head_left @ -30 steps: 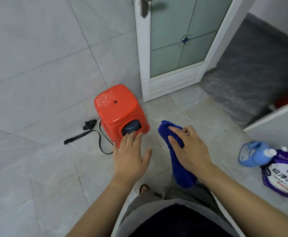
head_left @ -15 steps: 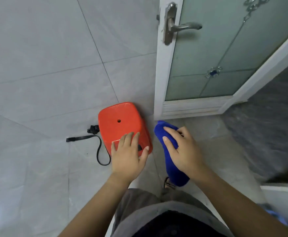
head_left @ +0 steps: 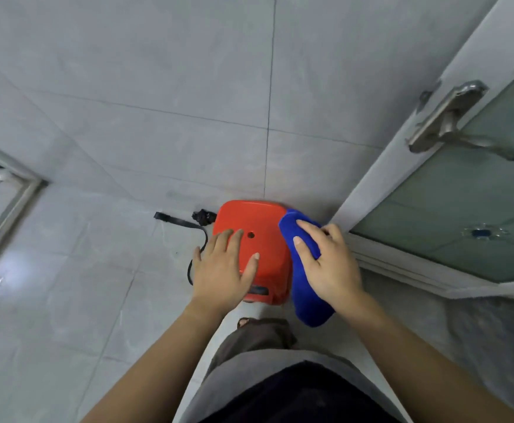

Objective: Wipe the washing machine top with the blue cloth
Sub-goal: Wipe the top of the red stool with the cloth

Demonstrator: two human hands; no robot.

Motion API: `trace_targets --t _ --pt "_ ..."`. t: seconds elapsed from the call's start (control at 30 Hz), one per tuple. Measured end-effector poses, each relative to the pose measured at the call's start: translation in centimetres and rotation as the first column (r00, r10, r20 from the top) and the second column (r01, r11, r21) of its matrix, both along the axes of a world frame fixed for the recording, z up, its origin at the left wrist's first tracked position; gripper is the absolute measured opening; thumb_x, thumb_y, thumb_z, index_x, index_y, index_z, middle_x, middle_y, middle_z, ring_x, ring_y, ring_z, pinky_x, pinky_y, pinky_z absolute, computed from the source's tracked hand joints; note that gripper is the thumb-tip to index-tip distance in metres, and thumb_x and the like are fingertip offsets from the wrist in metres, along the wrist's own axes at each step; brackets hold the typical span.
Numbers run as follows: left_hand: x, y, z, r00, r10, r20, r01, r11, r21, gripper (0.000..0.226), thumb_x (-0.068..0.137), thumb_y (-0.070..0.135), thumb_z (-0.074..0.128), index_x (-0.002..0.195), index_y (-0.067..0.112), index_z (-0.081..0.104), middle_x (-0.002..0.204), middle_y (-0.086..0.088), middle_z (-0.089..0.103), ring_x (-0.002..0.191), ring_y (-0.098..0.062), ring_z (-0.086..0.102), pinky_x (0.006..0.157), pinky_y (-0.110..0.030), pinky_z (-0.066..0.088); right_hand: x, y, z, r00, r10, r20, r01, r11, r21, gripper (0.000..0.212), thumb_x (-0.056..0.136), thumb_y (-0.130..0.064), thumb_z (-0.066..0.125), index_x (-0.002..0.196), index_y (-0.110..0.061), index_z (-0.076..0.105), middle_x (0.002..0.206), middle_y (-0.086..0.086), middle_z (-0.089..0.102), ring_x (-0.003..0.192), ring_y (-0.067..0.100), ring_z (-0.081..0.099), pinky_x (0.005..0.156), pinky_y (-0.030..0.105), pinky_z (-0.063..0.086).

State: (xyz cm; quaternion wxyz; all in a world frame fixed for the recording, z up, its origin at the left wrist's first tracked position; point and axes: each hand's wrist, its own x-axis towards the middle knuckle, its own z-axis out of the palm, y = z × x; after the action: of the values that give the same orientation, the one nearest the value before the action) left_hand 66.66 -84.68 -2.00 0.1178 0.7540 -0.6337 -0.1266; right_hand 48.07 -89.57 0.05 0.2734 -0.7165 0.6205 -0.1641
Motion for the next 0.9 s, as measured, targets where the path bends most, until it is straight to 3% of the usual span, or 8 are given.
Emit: trace_targets --t 0.1,0.4,0.57,0.67,0.8,0.9 --pt "1.5 -2.3 0.6 0.997 0.070 0.023 -0.070 0.997 0.018 0.067 0.084 0.060 0.026 0.133 0.019 0.046 0.136 -0.003 0.049 0.125 -0.024 0.042 0.099 -0.054 0.034 0.9 -3.6 0.3 0.997 0.079 0.007 -0.078 0.997 -0.027 0.042 0.094 -0.044 0.042 0.134 -0.032 0.046 0.109 -0.003 0.043 0.094 0.022 0.054 0.081 0.037 0.047" --pt "2.7 -4.1 0.1 0.925 0.381 0.015 -0.381 0.922 0.067 0.068 0.083 0.061 0.022 0.132 0.021 0.046 0.134 -0.001 0.051 0.124 -0.025 0.043 0.099 -0.051 0.032 6.7 -11.0 -0.2 0.928 0.371 0.033 -0.372 0.928 0.028 0.042 0.093 -0.044 0.043 0.134 -0.035 0.044 0.107 -0.008 0.037 0.097 0.018 0.052 0.079 0.029 0.042" --pt "0.5 -4.0 -1.1 0.796 0.605 0.025 -0.605 0.794 0.065 0.063 0.083 0.059 0.029 0.126 0.018 0.052 0.125 -0.003 0.057 0.114 -0.028 0.052 0.091 -0.050 0.038 8.4 -14.4 -0.9 0.811 0.582 0.057 -0.585 0.807 0.082 0.042 0.091 -0.043 0.050 0.132 -0.037 0.047 0.107 -0.006 0.040 0.100 0.018 0.052 0.083 0.029 0.043" --pt "-1.3 -4.3 -2.1 0.689 0.723 0.054 -0.722 0.677 0.144 0.070 0.081 0.061 0.022 0.129 0.017 0.049 0.129 -0.003 0.055 0.117 -0.027 0.049 0.093 -0.050 0.035 9.2 -16.0 -1.3 0.716 0.693 0.086 -0.698 0.708 0.109 0.042 0.089 -0.044 0.053 0.130 -0.039 0.048 0.107 -0.006 0.040 0.097 0.016 0.052 0.086 0.034 0.046" --pt "-4.3 -5.4 -3.5 0.532 0.844 0.066 -0.835 0.510 0.206 0.070 0.082 0.062 0.022 0.131 0.019 0.047 0.131 -0.002 0.053 0.120 -0.026 0.047 0.096 -0.050 0.035 9.7 -17.9 -3.0 0.590 0.803 0.087 -0.805 0.576 0.140 0.042 0.088 -0.045 0.055 0.129 -0.039 0.048 0.106 -0.008 0.039 0.091 0.011 0.049 0.079 0.026 0.042" --pt "-5.3 -6.0 -5.2 0.492 0.868 0.071 -0.860 0.471 0.195 0.064 0.083 0.059 0.029 0.128 0.019 0.050 0.125 -0.003 0.057 0.115 -0.027 0.052 0.093 -0.051 0.037 10.1 -18.6 -5.3 0.538 0.838 0.089 -0.838 0.521 0.161 0.044 0.086 -0.044 0.058 0.129 -0.038 0.049 0.110 -0.008 0.042 0.087 0.005 0.044 0.075 0.021 0.036"
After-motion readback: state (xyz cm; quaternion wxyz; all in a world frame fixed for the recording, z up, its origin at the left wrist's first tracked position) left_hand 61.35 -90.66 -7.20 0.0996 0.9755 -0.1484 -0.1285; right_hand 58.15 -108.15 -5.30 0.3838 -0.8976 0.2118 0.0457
